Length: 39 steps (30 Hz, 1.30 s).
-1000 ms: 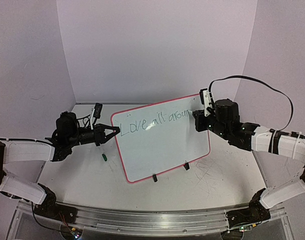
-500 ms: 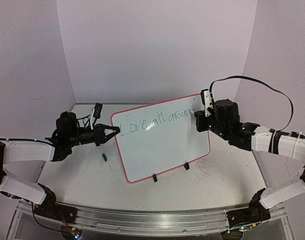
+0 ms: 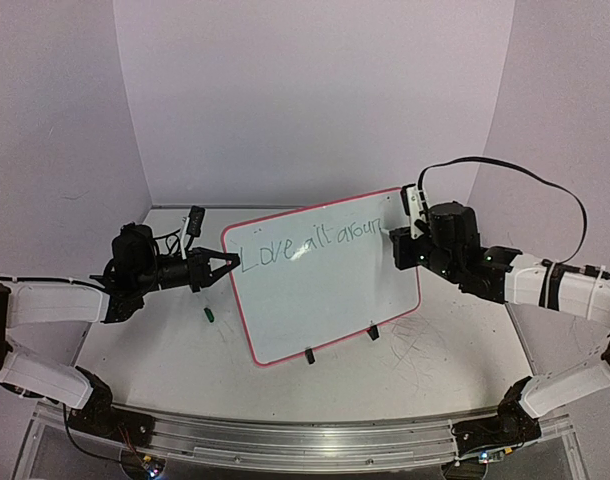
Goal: Write a sentence on the whiteboard
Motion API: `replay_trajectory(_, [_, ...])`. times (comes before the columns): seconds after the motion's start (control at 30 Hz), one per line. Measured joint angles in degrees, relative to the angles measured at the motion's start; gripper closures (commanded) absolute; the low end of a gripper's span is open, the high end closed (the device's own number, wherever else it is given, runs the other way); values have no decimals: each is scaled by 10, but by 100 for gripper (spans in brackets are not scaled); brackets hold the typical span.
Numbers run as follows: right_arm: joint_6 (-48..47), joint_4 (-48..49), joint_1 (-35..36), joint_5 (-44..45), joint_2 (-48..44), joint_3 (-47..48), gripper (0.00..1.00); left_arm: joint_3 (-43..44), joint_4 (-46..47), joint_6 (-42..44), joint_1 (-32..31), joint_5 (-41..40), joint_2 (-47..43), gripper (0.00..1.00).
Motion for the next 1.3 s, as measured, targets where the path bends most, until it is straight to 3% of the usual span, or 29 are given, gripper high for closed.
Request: replay_trajectory(1.3, [14, 29, -26, -10, -3, 0, 100, 0, -4, 3, 0, 1, -2, 100])
